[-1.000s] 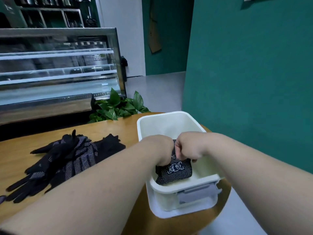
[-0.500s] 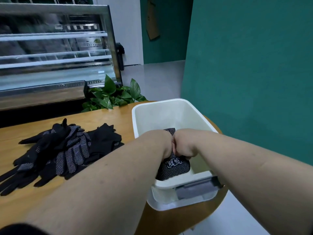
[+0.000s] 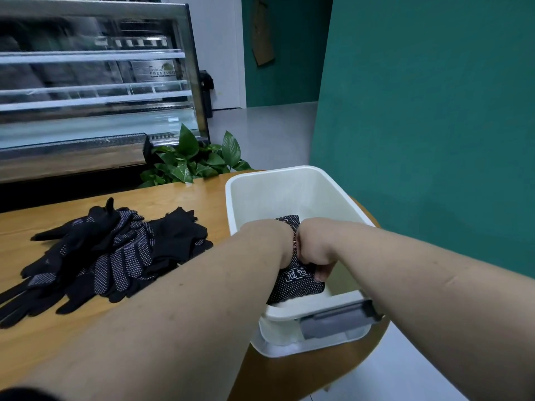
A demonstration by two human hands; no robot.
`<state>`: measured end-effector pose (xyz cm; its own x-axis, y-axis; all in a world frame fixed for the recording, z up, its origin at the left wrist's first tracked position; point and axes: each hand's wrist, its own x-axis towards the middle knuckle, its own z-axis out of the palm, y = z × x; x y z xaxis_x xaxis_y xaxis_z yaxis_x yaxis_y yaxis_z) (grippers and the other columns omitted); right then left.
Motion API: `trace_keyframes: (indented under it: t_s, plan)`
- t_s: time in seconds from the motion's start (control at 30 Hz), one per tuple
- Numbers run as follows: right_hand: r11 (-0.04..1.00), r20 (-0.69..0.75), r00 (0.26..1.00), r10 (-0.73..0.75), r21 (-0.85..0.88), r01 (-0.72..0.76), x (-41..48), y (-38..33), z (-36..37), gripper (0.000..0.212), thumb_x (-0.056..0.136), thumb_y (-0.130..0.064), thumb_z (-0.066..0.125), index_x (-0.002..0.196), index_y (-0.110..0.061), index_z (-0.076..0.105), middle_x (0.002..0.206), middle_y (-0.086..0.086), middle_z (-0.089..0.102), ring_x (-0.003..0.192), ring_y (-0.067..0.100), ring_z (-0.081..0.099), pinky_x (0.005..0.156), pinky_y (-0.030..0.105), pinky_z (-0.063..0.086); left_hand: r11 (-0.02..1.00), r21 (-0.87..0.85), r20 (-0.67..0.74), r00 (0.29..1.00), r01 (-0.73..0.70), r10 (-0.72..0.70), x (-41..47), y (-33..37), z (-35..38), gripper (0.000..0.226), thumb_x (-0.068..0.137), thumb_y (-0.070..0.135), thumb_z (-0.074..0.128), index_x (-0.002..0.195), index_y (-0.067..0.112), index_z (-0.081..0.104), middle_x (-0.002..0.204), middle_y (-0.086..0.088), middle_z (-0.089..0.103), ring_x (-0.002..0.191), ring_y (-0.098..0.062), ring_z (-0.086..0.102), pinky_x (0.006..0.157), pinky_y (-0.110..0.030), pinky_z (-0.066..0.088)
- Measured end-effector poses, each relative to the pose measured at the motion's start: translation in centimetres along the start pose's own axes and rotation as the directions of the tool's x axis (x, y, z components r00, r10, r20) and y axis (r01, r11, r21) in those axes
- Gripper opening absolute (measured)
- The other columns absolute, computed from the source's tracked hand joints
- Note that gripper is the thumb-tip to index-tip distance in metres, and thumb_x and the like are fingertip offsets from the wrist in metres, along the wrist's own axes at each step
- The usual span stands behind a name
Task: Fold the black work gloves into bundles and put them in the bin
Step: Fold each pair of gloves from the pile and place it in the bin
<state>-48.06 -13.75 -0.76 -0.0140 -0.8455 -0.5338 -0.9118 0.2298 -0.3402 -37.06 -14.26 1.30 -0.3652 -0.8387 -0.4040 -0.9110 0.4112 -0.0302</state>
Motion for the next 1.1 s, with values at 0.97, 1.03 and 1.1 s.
trace_keyframes:
  t_s: [0.97,1.03,1.1]
  plan:
    - [0.726,-0.296,0.955,-0.023,0.651,0.220,-7.3,-2.5,-4.6,0.023,0.099,-0.005,0.034,0.102,-0.006,0.057,0.093,0.016,0.061,0.072,0.032,0.064,0.072,0.044,0.060,0.946,0.277,-0.121,0.971,-0.166,0.206,-3.9,-2.3,-4.6,0.016,0.090,0.032,0.062,0.093,0.017,0.069,0.089,0.000,0.064,0.092,-0.026,0.060,0.075,-0.033,0.048]
    - [0.698,-0.352,0.935,-0.048,0.657,0.283,-8.8,-3.2,-4.9,0.021,0.097,-0.005,0.039,0.094,-0.010,0.060,0.086,0.012,0.060,0.069,0.029,0.062,0.069,0.039,0.058,0.977,0.143,-0.252,0.948,-0.161,0.193,-5.9,-3.4,-4.8,0.017,0.092,0.031,0.057,0.099,0.023,0.071,0.099,0.002,0.068,0.099,-0.023,0.061,0.081,-0.032,0.051]
    - [0.729,-0.441,0.893,-0.096,0.580,0.364,-10.1,-4.0,-4.8,0.019,0.093,-0.005,0.048,0.084,-0.014,0.062,0.081,0.007,0.065,0.067,0.026,0.065,0.070,0.039,0.059,0.987,0.031,-0.380,0.912,-0.158,0.158,-8.2,-4.6,-4.4,0.021,0.094,0.037,0.056,0.106,0.029,0.071,0.108,0.005,0.068,0.107,-0.019,0.058,0.085,-0.029,0.049]
